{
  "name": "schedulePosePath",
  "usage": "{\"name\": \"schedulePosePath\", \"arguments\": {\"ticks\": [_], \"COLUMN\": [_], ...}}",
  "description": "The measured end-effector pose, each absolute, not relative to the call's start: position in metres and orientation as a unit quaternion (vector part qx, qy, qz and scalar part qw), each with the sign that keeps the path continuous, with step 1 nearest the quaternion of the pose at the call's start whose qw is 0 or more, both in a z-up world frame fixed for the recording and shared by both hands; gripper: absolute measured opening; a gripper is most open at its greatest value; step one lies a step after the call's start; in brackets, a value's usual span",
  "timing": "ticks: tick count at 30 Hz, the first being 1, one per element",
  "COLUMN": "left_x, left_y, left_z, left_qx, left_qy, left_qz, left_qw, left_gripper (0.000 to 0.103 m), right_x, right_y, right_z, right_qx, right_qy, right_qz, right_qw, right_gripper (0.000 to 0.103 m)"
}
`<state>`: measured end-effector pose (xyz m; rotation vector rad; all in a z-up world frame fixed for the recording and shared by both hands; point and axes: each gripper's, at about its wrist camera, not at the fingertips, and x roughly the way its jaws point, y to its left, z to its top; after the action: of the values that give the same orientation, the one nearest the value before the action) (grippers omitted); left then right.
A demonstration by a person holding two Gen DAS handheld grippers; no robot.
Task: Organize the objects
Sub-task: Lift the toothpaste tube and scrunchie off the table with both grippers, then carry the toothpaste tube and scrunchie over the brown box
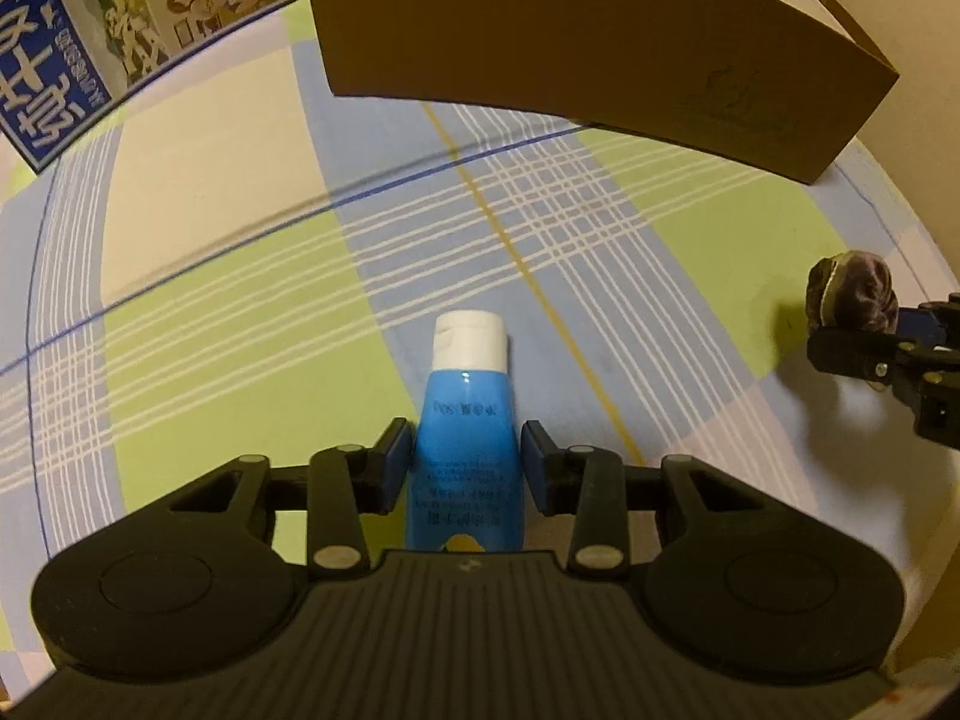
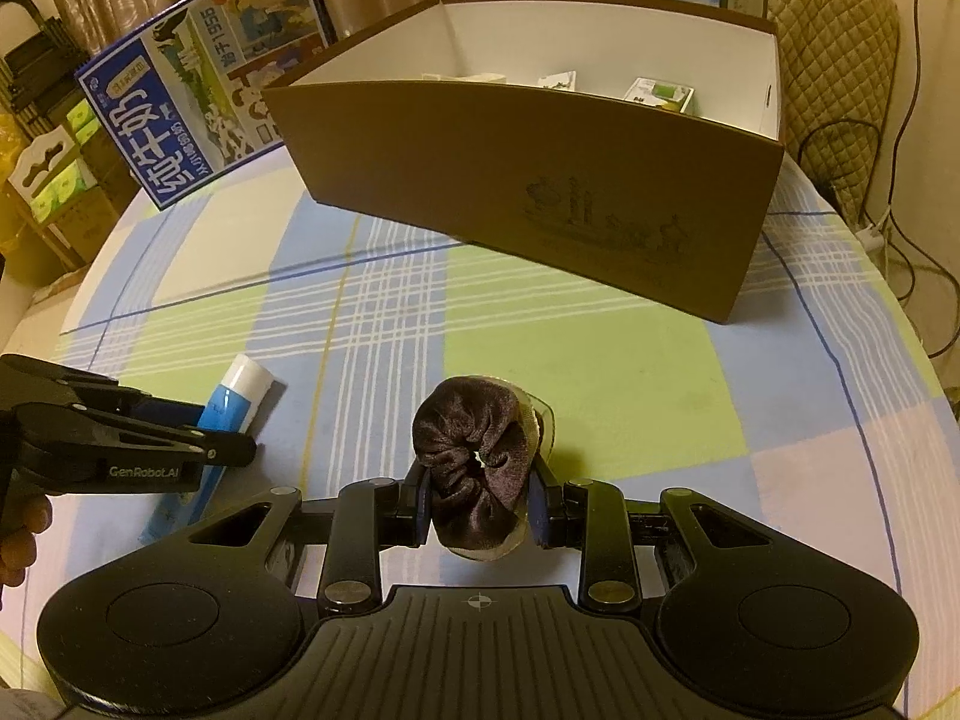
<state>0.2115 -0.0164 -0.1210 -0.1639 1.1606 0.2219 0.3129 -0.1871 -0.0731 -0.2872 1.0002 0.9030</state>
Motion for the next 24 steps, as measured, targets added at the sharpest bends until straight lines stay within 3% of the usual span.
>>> {"name": "schedulePosePath", "arguments": {"ticks": [11,24], "left_x": [0.214,0.213], "left_y": [-0.021,-0.017], "left_z": [-0.116,-0.059], "left_qx": [-0.071,-0.091], "left_qy": [0.539,0.463], "left_qz": [0.099,0.101], "left_qw": [0.833,0.876], "left_gripper": [0.033,0.033], "right_x": [0.320,0.328], "right_y": [-0.187,-0.185], "right_z": [-0.070,-0.050], "right_qx": [-0.129,-0.116], "right_qy": [0.457,0.429], "right_qz": [0.422,0.436], "right_qw": [0.772,0.783], "right_gripper": [0.028,0.028]}}
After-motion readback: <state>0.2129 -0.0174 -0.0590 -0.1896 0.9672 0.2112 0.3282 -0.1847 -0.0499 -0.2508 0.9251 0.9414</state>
